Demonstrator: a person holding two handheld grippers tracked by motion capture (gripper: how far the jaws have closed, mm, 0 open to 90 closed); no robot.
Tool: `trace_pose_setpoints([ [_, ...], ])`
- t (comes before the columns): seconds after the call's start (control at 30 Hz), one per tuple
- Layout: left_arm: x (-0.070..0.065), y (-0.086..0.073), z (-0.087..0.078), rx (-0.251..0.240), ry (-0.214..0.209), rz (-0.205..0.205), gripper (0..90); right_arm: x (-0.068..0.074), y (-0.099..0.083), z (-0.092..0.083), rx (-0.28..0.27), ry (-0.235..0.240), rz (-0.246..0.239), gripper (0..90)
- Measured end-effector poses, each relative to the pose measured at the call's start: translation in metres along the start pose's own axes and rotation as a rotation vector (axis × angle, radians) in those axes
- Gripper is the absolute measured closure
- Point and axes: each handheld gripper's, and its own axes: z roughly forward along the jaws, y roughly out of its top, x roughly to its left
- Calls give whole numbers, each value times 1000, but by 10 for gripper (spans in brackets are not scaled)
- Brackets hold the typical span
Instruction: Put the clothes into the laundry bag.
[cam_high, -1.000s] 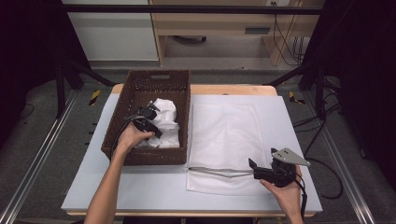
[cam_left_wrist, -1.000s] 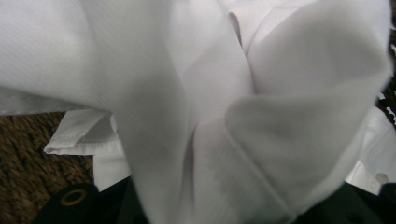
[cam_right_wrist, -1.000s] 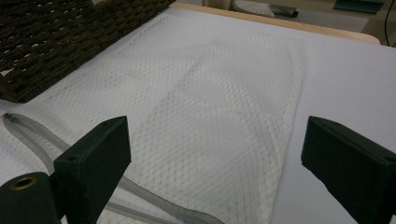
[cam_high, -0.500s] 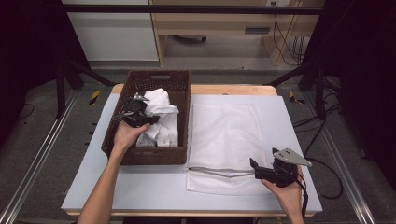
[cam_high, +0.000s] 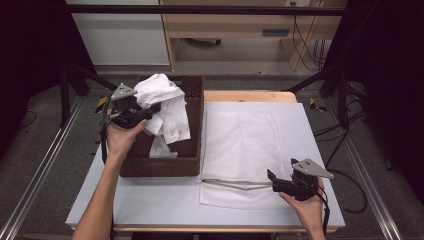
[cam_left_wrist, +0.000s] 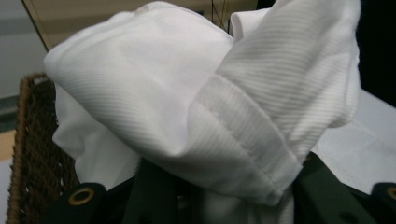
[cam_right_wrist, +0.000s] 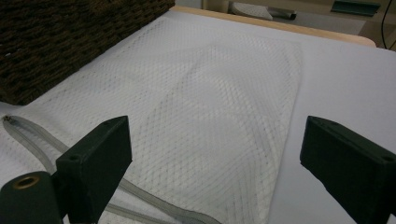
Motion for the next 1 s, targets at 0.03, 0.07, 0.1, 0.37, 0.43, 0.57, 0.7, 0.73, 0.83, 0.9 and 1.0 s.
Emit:
trace_pose_setpoints([
  [0.03, -2, 5, -5, -16, 3, 7, 671, 0, 0, 0, 0, 0, -1, 96],
  [0.07, -3, 9, -9, -28, 2, 12, 672, 0, 0, 0, -3, 1, 2, 96],
  [0.1, -6, 16, -15, -49, 5, 29, 671, 1, 1, 0, -2, 1, 2, 96],
  [0.37, -18, 41, -31, -125, 10, 60, 671, 0, 1, -1, -5, 1, 0, 96],
  [0.43, -21, 48, -35, -152, 9, 59, 671, 0, 1, -2, -6, 1, 1, 96],
  [0.57, -29, 60, -43, -191, 2, 65, 671, -1, 1, -3, -14, -3, -1, 96],
  [0.7, -36, 75, -51, -219, 0, 80, 671, 0, 2, -3, -19, -3, -1, 96],
  [0.73, -38, 78, -52, -226, -4, 79, 670, 0, 2, -3, -19, -2, -2, 96],
  [0.83, -43, 86, -56, -239, -16, 86, 671, 0, 2, -3, -18, -1, -2, 97],
  [0.9, -46, 90, -58, -246, -24, 91, 671, 1, 2, -3, -17, 2, -2, 96],
  [1.0, -50, 97, -61, -262, -27, 87, 670, 1, 2, -3, -18, 4, -3, 96],
])
